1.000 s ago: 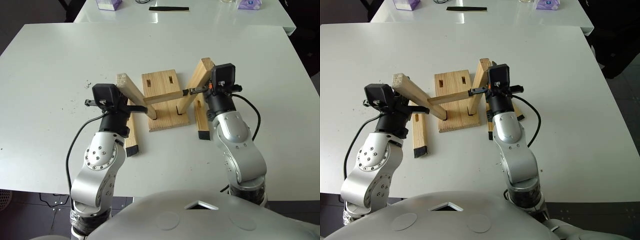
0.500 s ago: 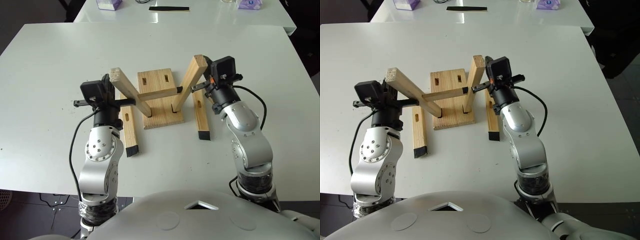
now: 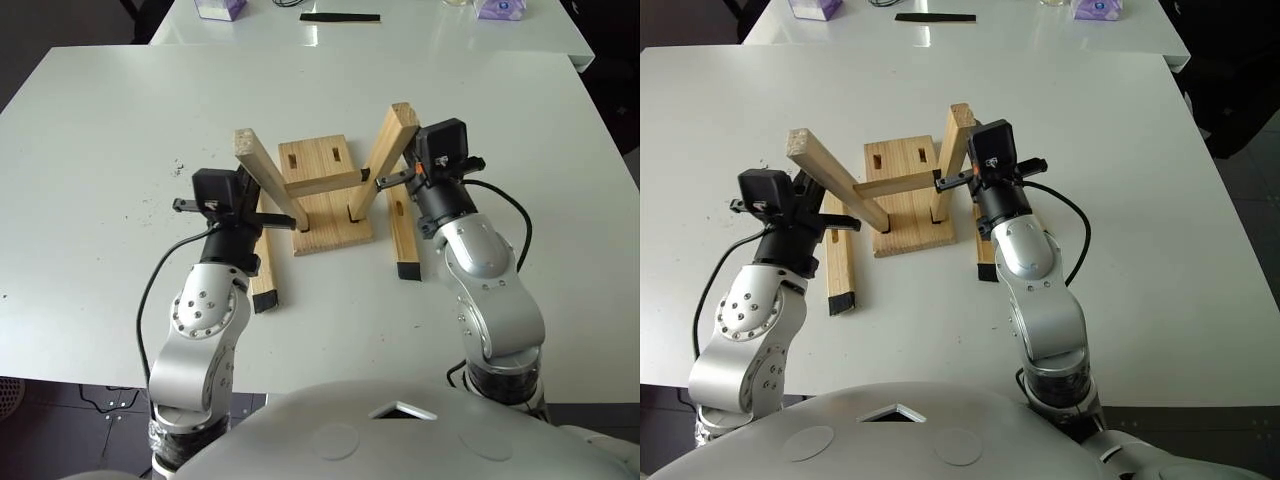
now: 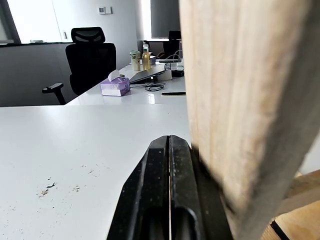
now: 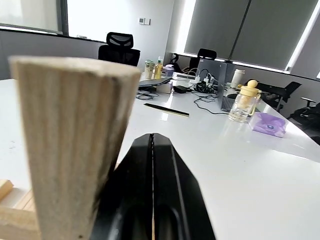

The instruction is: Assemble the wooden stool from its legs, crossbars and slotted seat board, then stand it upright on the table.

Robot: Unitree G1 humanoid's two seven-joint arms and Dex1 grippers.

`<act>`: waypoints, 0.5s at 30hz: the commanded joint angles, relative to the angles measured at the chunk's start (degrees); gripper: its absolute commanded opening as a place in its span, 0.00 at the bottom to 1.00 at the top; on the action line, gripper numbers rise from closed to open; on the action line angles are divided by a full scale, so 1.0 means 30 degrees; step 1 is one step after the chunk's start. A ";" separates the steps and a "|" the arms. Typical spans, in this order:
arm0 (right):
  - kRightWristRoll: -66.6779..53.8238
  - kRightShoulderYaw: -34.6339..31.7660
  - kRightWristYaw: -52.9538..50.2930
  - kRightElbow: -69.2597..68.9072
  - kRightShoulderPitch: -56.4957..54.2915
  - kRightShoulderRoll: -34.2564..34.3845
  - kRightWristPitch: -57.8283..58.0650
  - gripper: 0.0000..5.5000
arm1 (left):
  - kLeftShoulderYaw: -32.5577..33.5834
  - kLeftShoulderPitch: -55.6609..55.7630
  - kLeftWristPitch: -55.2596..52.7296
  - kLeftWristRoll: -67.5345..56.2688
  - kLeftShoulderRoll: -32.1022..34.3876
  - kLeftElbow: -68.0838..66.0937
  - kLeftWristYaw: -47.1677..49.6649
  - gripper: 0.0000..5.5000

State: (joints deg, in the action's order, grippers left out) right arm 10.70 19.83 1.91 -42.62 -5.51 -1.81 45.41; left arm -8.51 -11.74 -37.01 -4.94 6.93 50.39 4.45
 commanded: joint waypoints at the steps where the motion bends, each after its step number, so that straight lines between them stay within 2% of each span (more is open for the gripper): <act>1: -0.2046 0.3975 0.3463 0.0237 -0.0265 -0.0909 0.0285 0.00 | -0.5307 0.1313 -0.0786 -0.1500 0.0665 -0.0384 -0.3430 0.00; 6: -0.2359 0.2763 0.3393 -0.0026 0.0136 -0.1457 0.0205 0.00 | -0.2301 0.1340 -0.0231 -0.0821 0.1384 -0.1335 -0.2910 0.00; 10: -0.3228 -0.1614 0.3422 -0.0699 0.1103 -0.1848 -0.0497 0.00 | 0.2478 0.1047 -0.0245 -0.2616 0.1816 -0.0996 -0.3288 0.00; 13: -0.4767 -0.5465 0.3819 -0.0659 0.0647 -0.2117 -0.0501 0.00 | 0.6379 0.1471 -0.0918 -0.6017 0.1856 -0.0737 -0.4222 0.00; 15: -0.6431 -0.7712 0.4662 0.0291 -0.0897 -0.2459 -0.0326 0.00 | 0.9662 0.2601 -0.1268 -0.9168 0.2163 -0.1133 -0.4150 0.00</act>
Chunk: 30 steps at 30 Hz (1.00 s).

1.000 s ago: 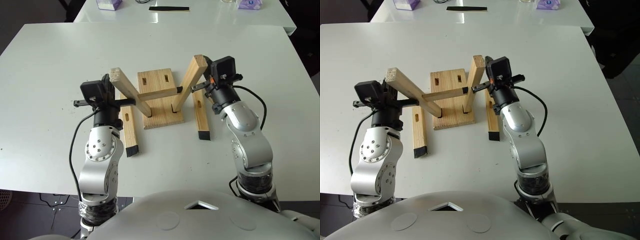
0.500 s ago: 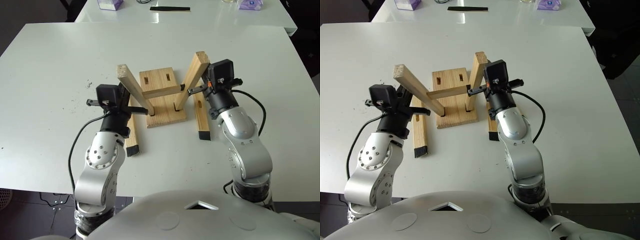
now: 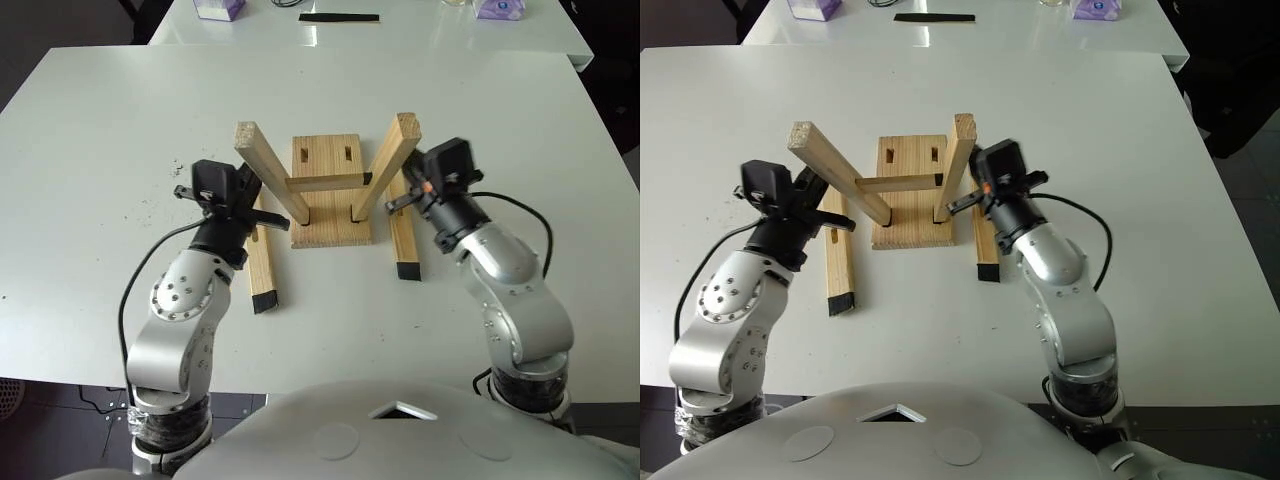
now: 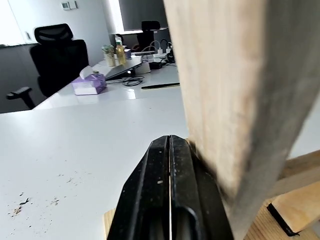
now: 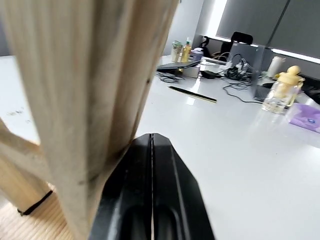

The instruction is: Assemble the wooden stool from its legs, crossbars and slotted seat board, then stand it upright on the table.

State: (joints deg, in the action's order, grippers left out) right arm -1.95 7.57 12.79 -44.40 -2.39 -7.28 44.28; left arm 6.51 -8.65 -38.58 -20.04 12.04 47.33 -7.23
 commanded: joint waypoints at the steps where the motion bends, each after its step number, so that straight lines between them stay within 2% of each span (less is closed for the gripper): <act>1: -0.3398 -0.4386 0.1906 0.1432 -0.2922 -0.0921 0.0313 0.00 | 0.5909 0.2515 -0.0945 -0.5565 0.0878 -0.0523 -0.0203 0.00; 4: -0.7120 -0.5695 0.4285 0.3494 -0.7424 -0.1460 0.1236 0.00 | 0.7451 0.6772 -0.2027 -0.9886 0.2803 -0.2208 -0.0274 0.00; 8: -1.0744 -0.5573 0.7070 0.6067 -1.2119 -0.1906 0.2162 0.00 | 0.6450 1.1812 -0.3770 -1.4396 0.4234 -0.4926 -0.0691 0.00; 11: -1.1319 -0.5101 0.7661 0.8309 -1.3502 -0.1988 0.2185 0.00 | 0.5539 1.2980 -0.4765 -1.5472 0.4992 -0.6425 -0.1092 0.00; 18: -1.1717 -0.4296 0.7850 0.8956 -1.2807 -0.2398 0.1688 0.00 | 0.5009 1.2661 -0.5157 -1.5947 0.5734 -0.7889 -0.1292 0.00; 25: -1.4294 -0.5645 0.6957 0.7969 -1.2888 -0.2374 0.2614 0.00 | 0.5216 1.2827 -0.4690 -1.8149 0.5369 -0.7301 -0.0397 0.00; 30: -1.3398 -0.3844 0.7219 0.7654 -1.0195 -0.3152 0.2133 0.00 | 0.3799 1.0494 -0.5189 -1.9243 0.4535 -0.7186 0.0735 0.00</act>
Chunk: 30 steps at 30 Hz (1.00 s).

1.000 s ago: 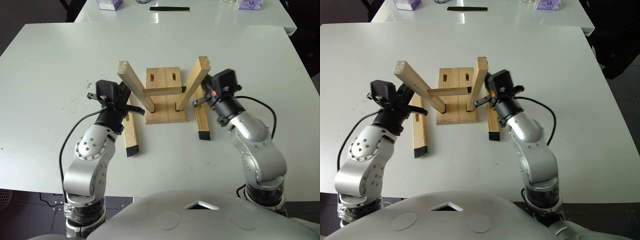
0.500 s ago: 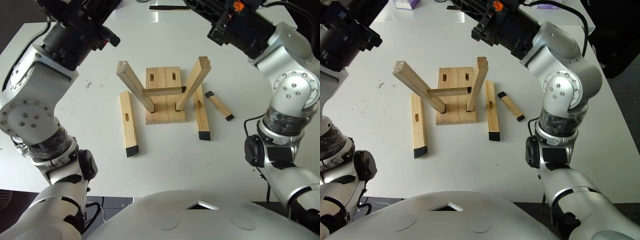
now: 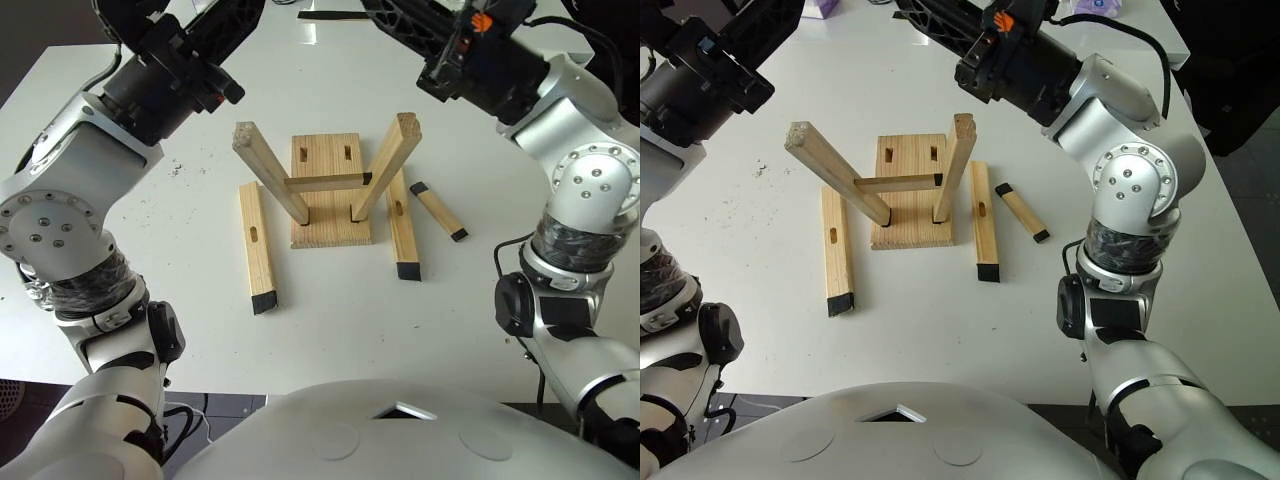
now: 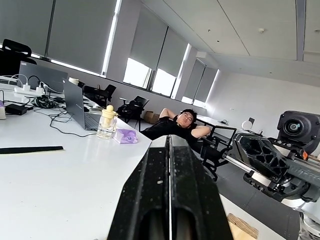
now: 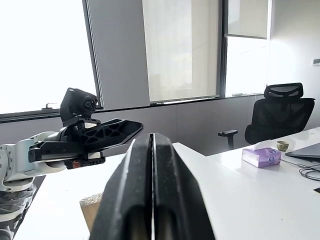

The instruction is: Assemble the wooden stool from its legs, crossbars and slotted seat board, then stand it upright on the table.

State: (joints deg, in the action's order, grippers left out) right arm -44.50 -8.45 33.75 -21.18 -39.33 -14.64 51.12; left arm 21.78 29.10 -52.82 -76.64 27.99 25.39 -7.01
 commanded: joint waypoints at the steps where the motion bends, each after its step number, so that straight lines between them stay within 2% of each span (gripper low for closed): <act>1: 0.1302 0.2142 0.0351 0.0283 0.2842 -0.0864 -0.0420 0.00 | -0.1765 -0.3042 -0.0597 -0.0095 -0.1028 -0.0093 0.0816 0.00; 5: 0.3399 0.4499 0.0502 0.2147 0.4611 -0.1377 -0.1586 0.00 | -0.3420 -0.5441 -0.0358 0.1769 -0.1316 -0.0972 0.0352 0.00; 12: 0.1214 0.3090 -0.0171 0.1729 0.3243 -0.0993 -0.0974 0.00 | -0.2605 -0.4558 0.1124 0.0747 -0.1314 -0.0635 0.0699 0.00; 15: -0.0455 0.1626 -0.0994 0.1355 0.2209 -0.0676 -0.0557 0.00 | -0.1335 -0.3374 0.2355 0.0492 -0.1143 -0.0725 0.1332 0.00; 18: -0.2832 -0.1078 -0.2303 0.1787 0.0575 -0.0492 -0.0450 0.00 | 0.1449 -0.1668 0.4263 -0.1262 -0.0604 -0.1124 0.2480 0.00; 20: -0.2885 -0.1985 -0.2316 0.2823 0.0340 -0.1016 -0.0844 0.00 | 0.3006 -0.1496 0.4961 -0.1647 0.0063 -0.1549 0.2706 0.00; 22: -0.0745 -0.0987 -0.1681 0.3822 0.1180 -0.2000 -0.1891 0.00 | 0.3367 -0.2513 0.5041 -0.0251 0.0885 -0.2222 0.1845 0.00; 23: 0.0979 0.0418 -0.0899 0.4526 0.1989 -0.2665 -0.2930 0.00 | 0.2950 -0.3661 0.5131 0.1257 0.1366 -0.2516 0.0937 0.00; 27: 0.6192 0.5414 0.2080 0.6703 0.4887 -0.4321 -0.7019 0.00 | -0.0468 -0.7654 0.5816 0.6770 0.2945 -0.3949 -0.3126 0.00; 30: 0.8002 0.7229 0.4015 0.7604 0.5906 -0.4821 -0.8934 0.00 | -0.2773 -1.0003 0.6386 0.9415 0.3872 -0.2826 -0.5912 0.00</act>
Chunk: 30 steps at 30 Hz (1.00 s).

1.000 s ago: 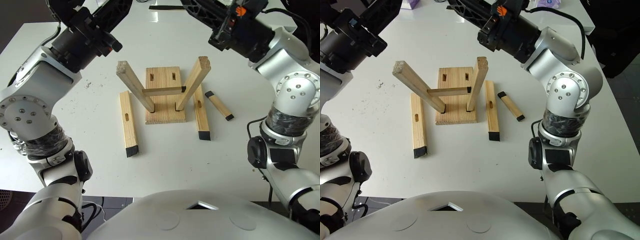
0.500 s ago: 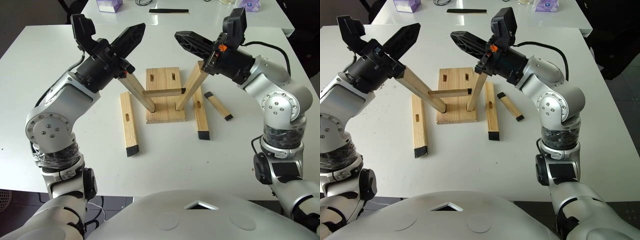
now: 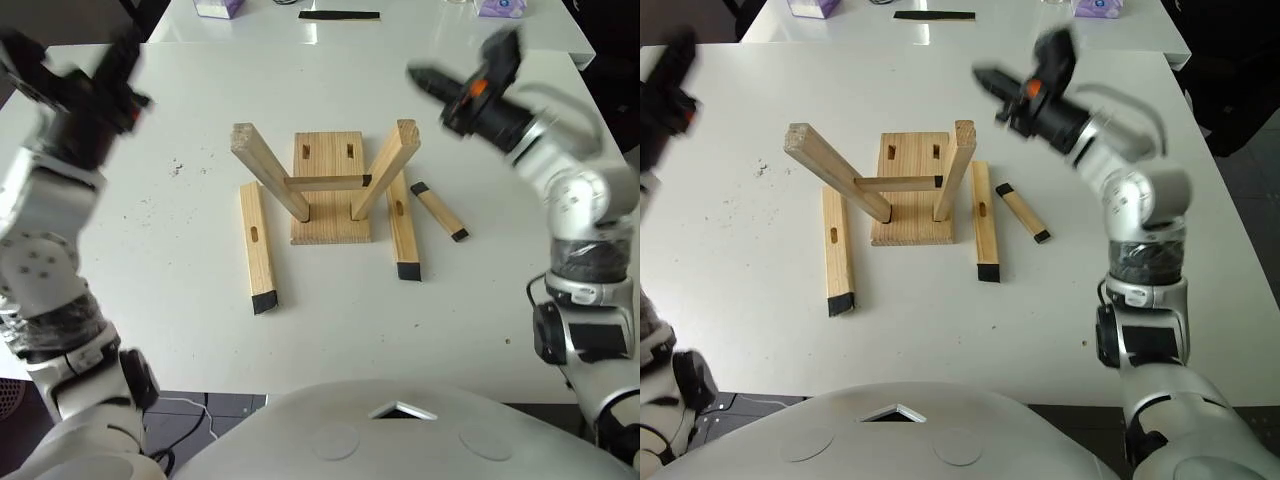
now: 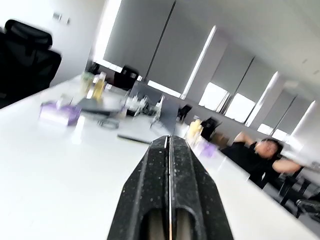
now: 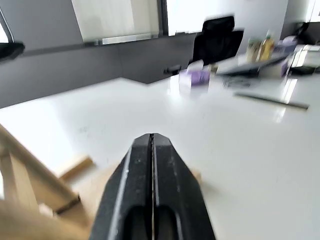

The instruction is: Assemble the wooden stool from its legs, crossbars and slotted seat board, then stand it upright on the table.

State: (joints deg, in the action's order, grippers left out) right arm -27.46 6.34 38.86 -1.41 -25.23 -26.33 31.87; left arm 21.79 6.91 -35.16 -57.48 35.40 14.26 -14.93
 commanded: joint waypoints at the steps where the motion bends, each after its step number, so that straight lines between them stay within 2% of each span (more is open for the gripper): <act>1: 0.2662 0.2546 0.2648 0.1146 0.1384 -0.0968 -0.2868 0.00 | -0.3103 -0.3071 0.0505 0.3415 0.1585 0.1259 -0.3915 0.00; 7: 0.3785 0.3150 0.3209 0.1461 0.2133 -0.0263 -0.3960 0.00 | -0.3824 -0.5076 -0.0306 0.4361 0.2605 0.3044 -0.6491 0.00; 14: 0.4921 0.3621 0.3967 0.4248 0.0237 0.1043 -0.5096 0.00 | -0.6781 -0.4529 0.0531 0.6744 0.1065 0.2929 -0.6627 0.00; 21: 0.4833 0.3097 0.6225 0.5227 -0.1508 0.0556 -0.5144 0.00 | -0.7093 -0.6284 0.1311 0.7792 -0.0642 0.3805 -0.5709 0.00; 30: 0.3071 0.3244 0.8649 0.3397 -0.2242 0.1347 -0.3533 0.00 | -0.7654 -0.5216 0.1489 0.9155 -0.2105 0.2876 -0.5204 0.00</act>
State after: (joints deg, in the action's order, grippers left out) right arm -17.77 15.49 62.74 9.66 -30.34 -22.38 20.68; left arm -0.61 -10.02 -30.73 -31.12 29.62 24.13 -31.03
